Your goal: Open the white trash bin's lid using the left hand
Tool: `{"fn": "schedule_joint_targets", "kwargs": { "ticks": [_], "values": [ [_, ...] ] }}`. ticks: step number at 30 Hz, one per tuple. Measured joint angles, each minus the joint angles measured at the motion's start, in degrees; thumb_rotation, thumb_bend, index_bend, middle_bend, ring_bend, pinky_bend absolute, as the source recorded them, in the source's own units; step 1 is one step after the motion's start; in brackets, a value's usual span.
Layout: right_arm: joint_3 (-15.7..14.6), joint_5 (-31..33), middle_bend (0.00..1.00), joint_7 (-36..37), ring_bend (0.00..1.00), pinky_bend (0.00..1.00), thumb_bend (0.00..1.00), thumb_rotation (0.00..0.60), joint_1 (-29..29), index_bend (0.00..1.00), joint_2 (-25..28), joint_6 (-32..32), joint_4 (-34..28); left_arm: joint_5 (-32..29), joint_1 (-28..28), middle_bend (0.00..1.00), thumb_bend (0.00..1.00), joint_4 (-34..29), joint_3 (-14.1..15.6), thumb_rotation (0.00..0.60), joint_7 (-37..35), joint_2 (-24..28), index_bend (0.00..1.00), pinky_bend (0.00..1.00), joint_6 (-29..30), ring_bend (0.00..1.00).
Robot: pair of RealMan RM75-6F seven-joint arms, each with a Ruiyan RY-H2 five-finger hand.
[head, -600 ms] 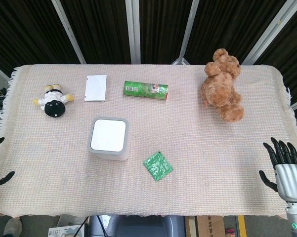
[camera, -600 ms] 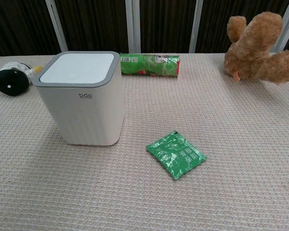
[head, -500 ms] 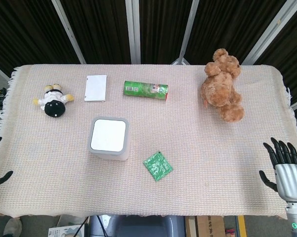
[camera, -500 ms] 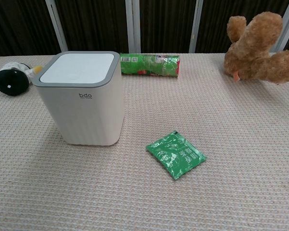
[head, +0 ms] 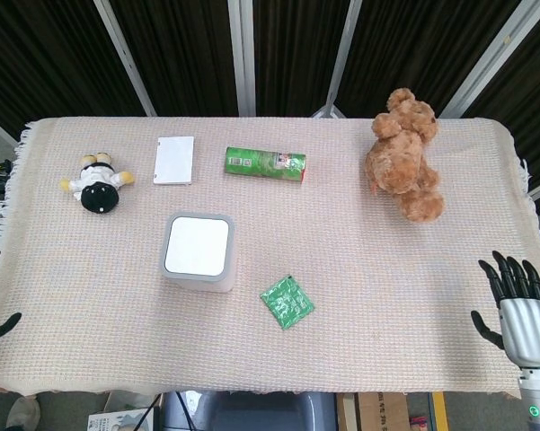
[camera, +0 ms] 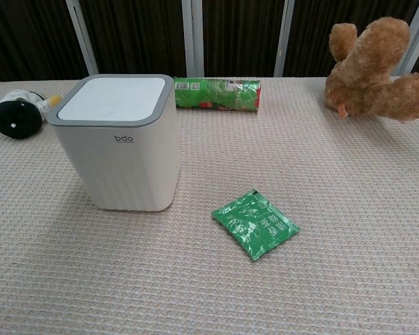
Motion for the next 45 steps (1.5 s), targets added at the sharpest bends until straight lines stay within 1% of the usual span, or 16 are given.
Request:
{"fn": "schedule_joint_targets", "kwargs": {
  "ticks": [6, 9, 11, 14, 15, 16, 17, 19, 20, 23, 26, 29, 31, 35, 38, 45],
  "values": [
    [0.1, 0.0, 0.08, 0.2, 0.06, 0.00, 0.29, 0.600, -0.3, 0.15, 0.3, 0.7, -0.1, 0.5, -0.4, 0.10, 0.15, -0.5, 0.3, 0.600, 0.6, -0.1, 0.11, 0.16, -0.8, 0.03],
    [0.2, -0.1, 0.08, 0.5, 0.06, 0.00, 0.29, 0.600, -0.8, 0.15, 0.5, 1.9, -0.3, 1.0, -0.9, 0.13, 0.15, -0.4, 0.4, 0.600, 0.9, -0.2, 0.10, 0.19, -1.5, 0.06],
    [0.3, 0.1, 0.08, 0.5, 0.06, 0.00, 0.29, 0.600, -1.1, 0.15, 0.4, 2.3, -0.4, 1.7, -1.4, 0.17, 0.16, -0.3, 0.4, 0.600, 0.2, -0.1, 0.10, 0.23, -1.8, 0.10],
    [0.4, 0.5, 0.08, 0.3, 0.06, 0.00, 0.29, 0.600, -1.0, 0.15, 0.1, 1.8, -0.3, 3.1, -2.7, 0.33, 0.25, -0.3, 0.3, 0.600, -1.6, 0.8, 0.10, 0.39, -2.9, 0.27],
    [0.4, 0.6, 0.08, 0.1, 0.06, 0.00, 0.29, 0.600, -0.9, 0.15, 0.0, 1.5, -0.3, 3.5, -3.3, 0.37, 0.27, -0.5, 0.2, 0.600, -2.3, 1.3, 0.09, 0.43, -3.5, 0.31],
    [0.4, 0.7, 0.08, 0.0, 0.07, 0.00, 0.29, 0.600, -0.9, 0.15, -0.1, 1.2, -0.3, 4.0, -4.3, 0.45, 0.31, -0.9, 0.0, 0.600, -2.9, 2.2, 0.09, 0.51, -4.2, 0.40],
    [0.3, 0.8, 0.08, -0.3, 0.07, 0.00, 0.29, 0.600, -0.7, 0.15, -0.2, 0.8, -0.3, 4.4, -5.1, 0.48, 0.32, -1.2, -0.3, 0.600, -3.2, 2.8, 0.09, 0.54, -4.9, 0.43],
    [0.2, 1.0, 0.08, -0.8, 0.07, 0.00, 0.29, 0.600, -0.5, 0.15, -0.5, 0.2, -0.4, 4.8, -7.3, 0.61, 0.39, -2.3, -1.1, 0.600, -3.1, 4.4, 0.08, 0.63, -7.4, 0.56],
    [0.2, 1.0, 0.08, -1.2, 0.07, 0.00, 0.29, 0.600, -0.4, 0.15, -0.6, 0.0, -0.4, 4.8, -7.8, 0.66, 0.44, -2.5, -1.2, 0.600, -2.8, 4.7, 0.08, 0.66, -8.2, 0.60],
    [0.1, 1.0, 0.08, -1.9, 0.07, 0.00, 0.29, 0.600, -0.3, 0.15, -0.9, -0.2, -0.7, 4.5, -10.8, 0.74, 0.55, -4.1, -2.1, 0.600, -0.6, 6.3, 0.08, 0.68, -13.1, 0.66],
    [0.2, 1.5, 0.08, -2.1, 0.07, 0.00, 0.29, 0.600, -0.2, 0.15, -1.1, -0.4, -0.7, 3.4, -13.9, 0.79, 0.63, -5.7, -2.8, 0.600, 1.0, 7.4, 0.08, 0.70, -18.8, 0.70],
    [0.4, 2.1, 0.08, -2.1, 0.07, 0.00, 0.29, 0.600, -0.2, 0.15, -1.2, -0.5, -0.6, 2.1, -17.1, 0.82, 0.67, -7.6, -3.2, 0.600, 2.6, 8.3, 0.08, 0.71, -24.2, 0.72],
    [0.5, 2.2, 0.08, -2.1, 0.07, 0.00, 0.29, 0.600, -0.3, 0.15, -1.2, -0.4, -0.6, 1.5, -19.0, 0.82, 0.68, -8.9, -3.3, 0.600, 3.6, 8.5, 0.08, 0.71, -27.3, 0.72],
    [0.6, 2.5, 0.08, -2.3, 0.08, 0.00, 0.29, 0.600, -0.3, 0.15, -1.3, -0.6, -0.6, 1.1, -21.8, 0.82, 0.68, -10.7, -3.1, 0.600, 4.2, 8.2, 0.08, 0.71, -31.1, 0.72],
    [0.6, 2.7, 0.08, -2.3, 0.08, 0.00, 0.29, 0.600, -0.2, 0.15, -1.4, -0.8, -0.6, 1.3, -23.1, 0.82, 0.68, -11.7, -3.0, 0.600, 5.1, 7.6, 0.08, 0.71, -32.2, 0.72],
    [0.8, 3.1, 0.08, -2.1, 0.08, 0.00, 0.29, 0.600, 0.0, 0.15, -1.5, -1.3, -0.4, 3.7, -24.5, 0.82, 0.68, -14.2, -3.0, 0.600, 8.4, 5.9, 0.09, 0.71, -31.4, 0.72]
  ]
}}
